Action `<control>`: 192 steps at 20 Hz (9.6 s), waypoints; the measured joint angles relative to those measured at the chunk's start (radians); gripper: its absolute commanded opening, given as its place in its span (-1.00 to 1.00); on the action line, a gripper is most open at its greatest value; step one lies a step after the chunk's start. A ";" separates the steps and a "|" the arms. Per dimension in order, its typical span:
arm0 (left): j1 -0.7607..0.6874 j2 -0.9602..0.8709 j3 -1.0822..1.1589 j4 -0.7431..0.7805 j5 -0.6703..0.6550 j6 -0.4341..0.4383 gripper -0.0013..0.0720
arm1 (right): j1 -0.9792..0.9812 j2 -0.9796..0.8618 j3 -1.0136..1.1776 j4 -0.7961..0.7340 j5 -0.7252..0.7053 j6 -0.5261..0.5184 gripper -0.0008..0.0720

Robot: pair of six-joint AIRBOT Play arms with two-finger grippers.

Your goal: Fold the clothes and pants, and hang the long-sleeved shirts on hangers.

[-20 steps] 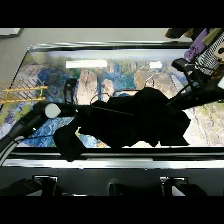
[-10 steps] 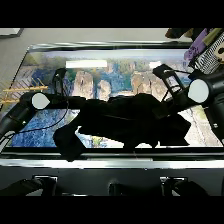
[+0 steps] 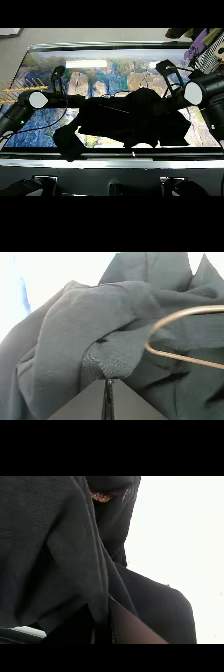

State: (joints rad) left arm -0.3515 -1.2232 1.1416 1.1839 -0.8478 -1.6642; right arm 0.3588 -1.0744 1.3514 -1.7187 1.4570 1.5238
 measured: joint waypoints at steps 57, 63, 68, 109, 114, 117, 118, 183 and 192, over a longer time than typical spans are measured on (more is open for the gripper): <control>0.138 0.225 -0.059 -0.230 -0.367 0.960 -0.90 | 0.236 0.061 0.005 0.160 -0.399 -0.426 -0.89; 0.134 0.220 -0.060 -0.236 -0.336 0.961 -0.91 | 0.238 0.062 0.007 0.204 -0.376 -0.341 0.33; 0.134 0.239 -0.060 -0.234 -0.320 0.951 -0.91 | 0.237 0.095 0.072 0.061 -0.304 -0.194 0.34; 0.132 0.299 -0.059 -0.320 -0.340 1.028 -0.90 | -0.327 -0.477 0.124 1.075 -0.171 -1.444 -0.87; 0.132 0.299 -0.059 -0.325 -0.335 1.031 -0.10 | -0.316 -0.444 0.124 1.046 -0.124 -1.455 -0.90; 0.131 0.298 -0.059 -0.325 -0.308 1.016 0.66 | -0.312 -0.381 0.124 0.990 -0.103 -1.450 -0.90; 0.131 0.298 -0.059 -0.324 -0.289 1.001 0.88 | -0.314 -0.356 0.124 0.951 -0.103 -1.443 -0.90; 0.181 0.306 -0.059 -0.264 0.066 0.362 0.88 | -0.883 -0.010 0.657 -1.121 -0.610 0.695 -0.90; 0.181 0.281 -0.059 -0.264 0.066 0.362 0.88 | -1.060 -0.019 0.657 -0.804 -0.545 0.631 0.19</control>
State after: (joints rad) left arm -0.1707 -0.9421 1.0824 0.9199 -0.7815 -1.3022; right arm -0.7013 -1.0935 2.0083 -2.5225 0.9123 2.1548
